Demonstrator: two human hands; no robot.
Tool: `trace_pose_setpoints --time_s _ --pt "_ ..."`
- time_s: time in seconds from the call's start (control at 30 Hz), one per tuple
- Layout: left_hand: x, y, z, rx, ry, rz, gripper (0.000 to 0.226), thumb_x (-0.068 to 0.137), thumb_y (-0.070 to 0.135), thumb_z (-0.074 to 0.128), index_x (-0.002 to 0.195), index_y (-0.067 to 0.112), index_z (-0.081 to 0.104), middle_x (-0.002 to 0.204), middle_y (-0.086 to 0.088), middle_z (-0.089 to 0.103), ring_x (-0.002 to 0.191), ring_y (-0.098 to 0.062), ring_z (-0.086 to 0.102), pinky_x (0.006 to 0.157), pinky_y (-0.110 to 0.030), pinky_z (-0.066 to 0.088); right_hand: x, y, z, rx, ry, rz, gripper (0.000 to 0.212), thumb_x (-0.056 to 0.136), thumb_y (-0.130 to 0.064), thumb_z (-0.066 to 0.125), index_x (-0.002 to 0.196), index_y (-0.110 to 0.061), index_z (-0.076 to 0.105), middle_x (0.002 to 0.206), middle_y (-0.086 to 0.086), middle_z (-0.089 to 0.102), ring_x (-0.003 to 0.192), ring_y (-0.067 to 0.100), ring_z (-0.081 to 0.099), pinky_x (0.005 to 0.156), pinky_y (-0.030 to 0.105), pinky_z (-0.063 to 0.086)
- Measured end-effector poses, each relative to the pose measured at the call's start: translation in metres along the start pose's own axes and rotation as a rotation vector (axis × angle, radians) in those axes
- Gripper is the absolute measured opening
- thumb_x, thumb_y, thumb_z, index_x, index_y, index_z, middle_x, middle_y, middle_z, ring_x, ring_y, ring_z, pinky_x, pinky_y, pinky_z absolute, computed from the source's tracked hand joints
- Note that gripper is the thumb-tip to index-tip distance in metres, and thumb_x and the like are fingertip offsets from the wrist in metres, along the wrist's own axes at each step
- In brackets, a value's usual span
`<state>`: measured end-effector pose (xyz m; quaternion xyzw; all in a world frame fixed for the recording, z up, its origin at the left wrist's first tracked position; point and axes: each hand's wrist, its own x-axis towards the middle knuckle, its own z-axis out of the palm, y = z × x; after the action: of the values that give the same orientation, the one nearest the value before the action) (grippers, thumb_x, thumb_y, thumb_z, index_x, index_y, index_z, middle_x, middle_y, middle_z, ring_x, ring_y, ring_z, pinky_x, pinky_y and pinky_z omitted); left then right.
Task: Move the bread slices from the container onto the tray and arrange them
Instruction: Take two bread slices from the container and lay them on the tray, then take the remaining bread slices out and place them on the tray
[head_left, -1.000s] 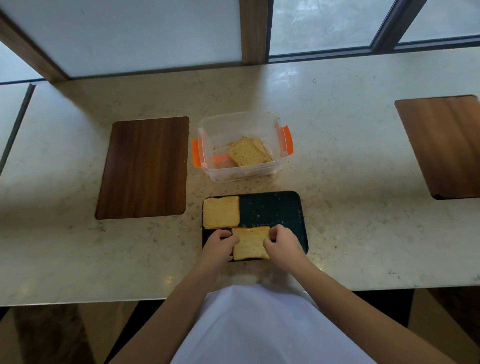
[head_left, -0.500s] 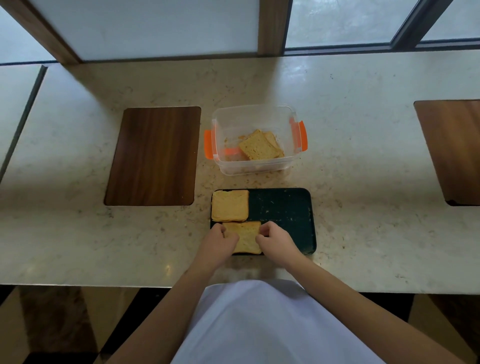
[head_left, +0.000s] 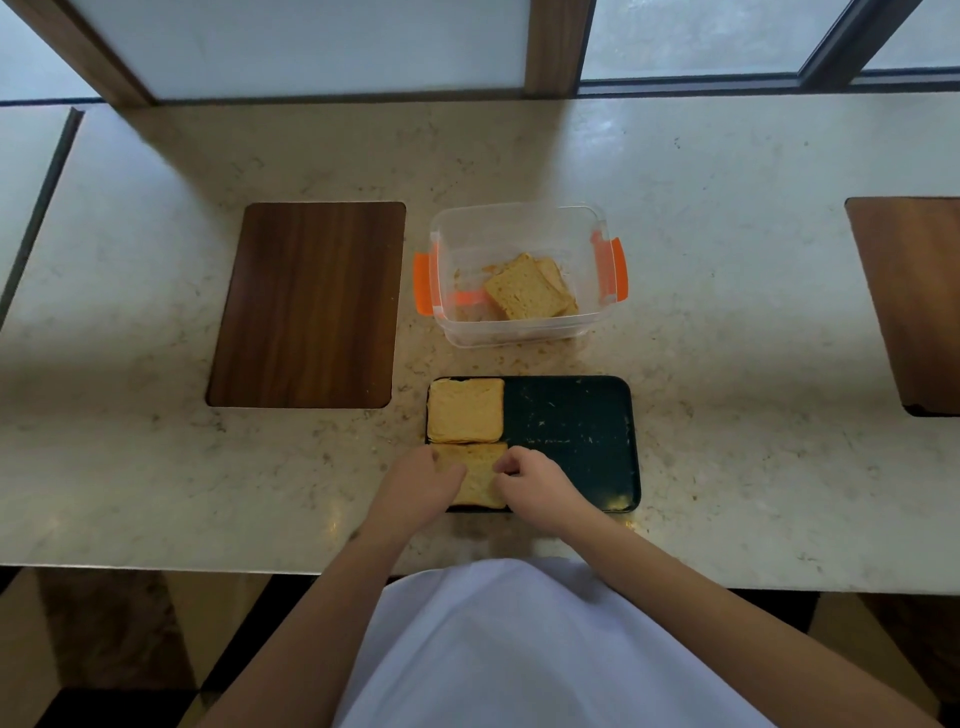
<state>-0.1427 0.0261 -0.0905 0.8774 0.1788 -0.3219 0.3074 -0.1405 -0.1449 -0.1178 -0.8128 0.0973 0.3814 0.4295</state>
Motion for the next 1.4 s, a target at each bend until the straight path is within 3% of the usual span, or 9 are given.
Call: trace_pose_setpoints --time_s 0.17,0.33,0.47,0.57,0.7,0.8,0.87,1.07,1.4 --pt "0.000 0.005 -0.015 0.135 -0.032 0.007 0.033 0.096 0.034 0.052 0.068 0.024 0.039 0.071 0.000 0.050 0.064 -0.015 0.048 0.058 -0.033 0.037 -0.001 -0.008 -0.008 -0.026 -0.052 0.031 0.024 0.092 -0.024 0.054 0.114 -0.019 0.062 0.113 0.002 0.062 0.091 0.013 0.061 0.066 0.024 0.052" --pt "-0.006 0.068 -0.055 0.522 0.161 0.235 0.030 0.099 0.046 0.047 0.089 0.018 0.052 0.078 0.001 0.060 0.066 -0.015 0.056 0.056 -0.031 0.040 -0.005 -0.060 -0.065 -0.468 -0.198 -0.078 0.029 0.099 -0.041 0.054 0.113 -0.017 0.063 0.105 0.002 0.069 0.095 0.020 0.066 0.085 0.037 0.057" --pt "0.010 0.148 -0.097 -0.073 0.376 0.450 0.047 0.090 0.047 0.051 0.124 0.017 0.063 0.088 0.015 0.059 0.072 0.001 0.057 0.059 -0.015 0.037 0.005 -0.125 -0.134 -0.275 0.132 -0.292 0.034 0.100 -0.039 0.051 0.116 -0.014 0.068 0.105 -0.002 0.072 0.090 0.012 0.066 0.075 0.027 0.054" --pt "0.056 0.193 -0.104 -0.344 0.249 0.260 0.052 0.092 0.036 0.053 0.132 0.005 0.060 0.102 0.003 0.062 0.086 -0.012 0.060 0.062 -0.018 0.039 0.037 -0.161 -0.167 -0.128 0.445 -0.298 0.017 0.094 -0.022 0.052 0.099 -0.013 0.066 0.088 -0.003 0.062 0.080 0.014 0.057 0.063 0.023 0.038" --pt "0.116 0.218 -0.091 -0.482 -0.018 -0.015 0.043 0.101 0.018 0.046 0.136 -0.006 0.057 0.139 -0.024 0.061 0.127 -0.040 0.058 0.102 -0.045 0.051 0.089 -0.170 -0.175 -0.265 0.321 -0.047 0.028 0.090 -0.007 0.047 0.063 -0.012 0.043 0.064 0.004 0.046 0.079 0.028 0.050 0.068 0.029 0.033" --pt "0.136 0.216 -0.081 -0.573 -0.121 -0.150 0.046 0.101 0.017 0.044 0.143 -0.003 0.049 0.146 -0.020 0.054 0.133 -0.038 0.052 0.112 -0.046 0.044 0.115 -0.158 -0.170 -0.315 0.283 0.030 0.020 0.097 -0.018 0.052 0.100 0.000 0.061 0.092 0.012 0.061 0.092 0.031 0.057 0.067 0.033 0.041" --pt "0.145 0.214 -0.075 -0.619 -0.149 -0.212 0.049 0.100 0.021 0.044 0.144 0.001 0.050 0.146 -0.018 0.055 0.132 -0.036 0.054 0.113 -0.046 0.043 0.126 -0.154 -0.164 -0.315 0.264 0.104 0.040 0.099 -0.024 0.056 0.129 0.003 0.055 0.118 0.019 0.064 0.103 0.033 0.061 0.072 0.035 0.042" --pt "0.170 0.211 -0.063 -0.690 -0.147 -0.304 0.050 0.101 0.029 0.041 0.141 0.004 0.056 0.141 -0.020 0.061 0.127 -0.038 0.058 0.110 -0.047 0.046 0.143 -0.149 -0.156 -0.255 0.282 0.171 0.057 0.096 -0.019 0.056 0.145 0.002 0.036 0.136 0.020 0.055 0.119 0.035 0.059 0.100 0.043 0.052" --pt "0.194 0.204 -0.044 -0.643 -0.083 -0.346 0.051 0.100 0.034 0.038 0.139 0.007 0.057 0.135 -0.016 0.064 0.122 -0.034 0.061 0.109 -0.045 0.047 0.149 -0.139 -0.156 -0.116 0.264 0.215 0.069 0.096 -0.021 0.054 0.154 -0.001 0.021 0.136 0.019 0.057 0.121 0.035 0.057 0.098 0.046 0.053"
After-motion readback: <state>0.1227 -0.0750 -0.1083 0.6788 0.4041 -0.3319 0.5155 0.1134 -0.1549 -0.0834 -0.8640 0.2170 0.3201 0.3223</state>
